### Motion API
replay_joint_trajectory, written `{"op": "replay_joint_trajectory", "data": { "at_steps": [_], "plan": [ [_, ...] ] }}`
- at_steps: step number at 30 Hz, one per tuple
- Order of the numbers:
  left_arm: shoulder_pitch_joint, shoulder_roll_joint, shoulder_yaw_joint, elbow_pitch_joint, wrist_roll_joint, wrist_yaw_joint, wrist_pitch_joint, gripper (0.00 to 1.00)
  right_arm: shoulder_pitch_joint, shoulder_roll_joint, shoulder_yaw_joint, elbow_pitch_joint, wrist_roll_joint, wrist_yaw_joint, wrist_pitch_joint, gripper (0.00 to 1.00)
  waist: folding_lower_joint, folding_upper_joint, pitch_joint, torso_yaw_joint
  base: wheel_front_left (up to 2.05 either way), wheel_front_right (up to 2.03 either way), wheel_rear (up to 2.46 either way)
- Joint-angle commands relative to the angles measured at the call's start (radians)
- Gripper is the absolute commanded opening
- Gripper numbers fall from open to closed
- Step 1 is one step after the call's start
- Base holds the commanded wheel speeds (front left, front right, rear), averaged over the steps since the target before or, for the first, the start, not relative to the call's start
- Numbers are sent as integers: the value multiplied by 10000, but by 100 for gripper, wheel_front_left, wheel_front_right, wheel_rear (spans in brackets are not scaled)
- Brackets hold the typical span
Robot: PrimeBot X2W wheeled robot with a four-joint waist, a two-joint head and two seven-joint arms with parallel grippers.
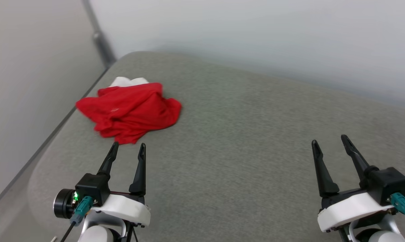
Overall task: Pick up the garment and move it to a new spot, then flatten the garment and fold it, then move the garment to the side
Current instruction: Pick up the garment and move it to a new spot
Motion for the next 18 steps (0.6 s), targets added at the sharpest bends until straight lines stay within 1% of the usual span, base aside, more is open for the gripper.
{"op": "replay_joint_trajectory", "data": {
  "at_steps": [1, 5, 12, 18],
  "plan": [
    [-102, -26, 13, -37, -23, -35, -23, 100, -108, 18, 36, -58, -88, 1, 3, 100, 1, 0, 116, 762, 0, 0, 0],
    [-58, -49, 139, -63, -91, -48, -23, 100, -243, 16, 243, -100, -72, -1, 10, 100, 1, 0, 146, 1431, 0, 0, 0],
    [304, -83, 769, -543, -251, 169, -23, 100, -1003, 3, 1025, 205, -137, -1, 150, 100, 1, 0, 511, 1624, 0, 0, 0],
    [490, -92, 1008, -829, -326, 249, -23, 100, -1458, 3, 1243, 560, -195, -1, 121, 100, 1, 0, 692, 1674, 0, 0, 0]
  ]
}}
